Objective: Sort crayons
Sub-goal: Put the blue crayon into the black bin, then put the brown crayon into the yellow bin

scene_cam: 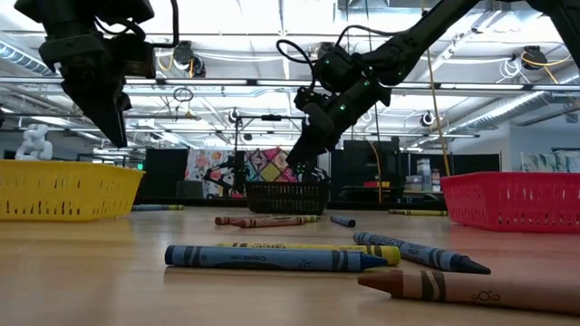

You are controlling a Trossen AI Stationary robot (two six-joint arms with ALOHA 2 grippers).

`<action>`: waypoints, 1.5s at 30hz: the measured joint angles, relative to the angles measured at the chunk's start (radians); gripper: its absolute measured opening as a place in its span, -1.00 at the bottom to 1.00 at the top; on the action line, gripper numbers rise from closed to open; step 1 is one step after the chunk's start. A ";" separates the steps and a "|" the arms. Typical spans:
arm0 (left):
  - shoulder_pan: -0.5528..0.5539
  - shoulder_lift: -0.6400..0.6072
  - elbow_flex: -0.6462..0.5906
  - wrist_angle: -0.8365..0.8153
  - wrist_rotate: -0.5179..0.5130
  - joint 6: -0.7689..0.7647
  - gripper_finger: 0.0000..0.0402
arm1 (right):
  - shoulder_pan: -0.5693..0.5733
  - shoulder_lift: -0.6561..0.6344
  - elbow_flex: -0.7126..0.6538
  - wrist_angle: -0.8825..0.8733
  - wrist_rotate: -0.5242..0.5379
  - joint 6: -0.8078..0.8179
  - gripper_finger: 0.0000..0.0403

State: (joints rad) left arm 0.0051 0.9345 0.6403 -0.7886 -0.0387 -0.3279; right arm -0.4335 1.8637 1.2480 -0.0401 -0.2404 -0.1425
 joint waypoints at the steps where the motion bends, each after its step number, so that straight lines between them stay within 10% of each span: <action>1: 0.000 0.000 0.000 0.005 0.000 0.000 -0.60 | 0.000 0.000 0.000 0.000 0.000 0.000 -0.68; 17: 0.000 0.042 0.000 0.215 0.002 -0.006 -0.60 | 0.044 -0.207 0.000 -0.178 0.019 0.026 -0.55; 28: 0.002 0.228 0.000 0.549 -0.018 -0.043 -0.60 | 0.075 -0.444 0.000 -0.413 0.413 0.198 -0.55; 45: 0.020 0.521 0.075 0.731 0.120 -0.269 -0.60 | 0.071 -0.507 0.000 -0.460 0.454 0.258 -0.55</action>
State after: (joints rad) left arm 0.0250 1.4557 0.7157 -0.0576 0.0816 -0.5965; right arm -0.3627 1.3566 1.2480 -0.5003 0.2137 0.1150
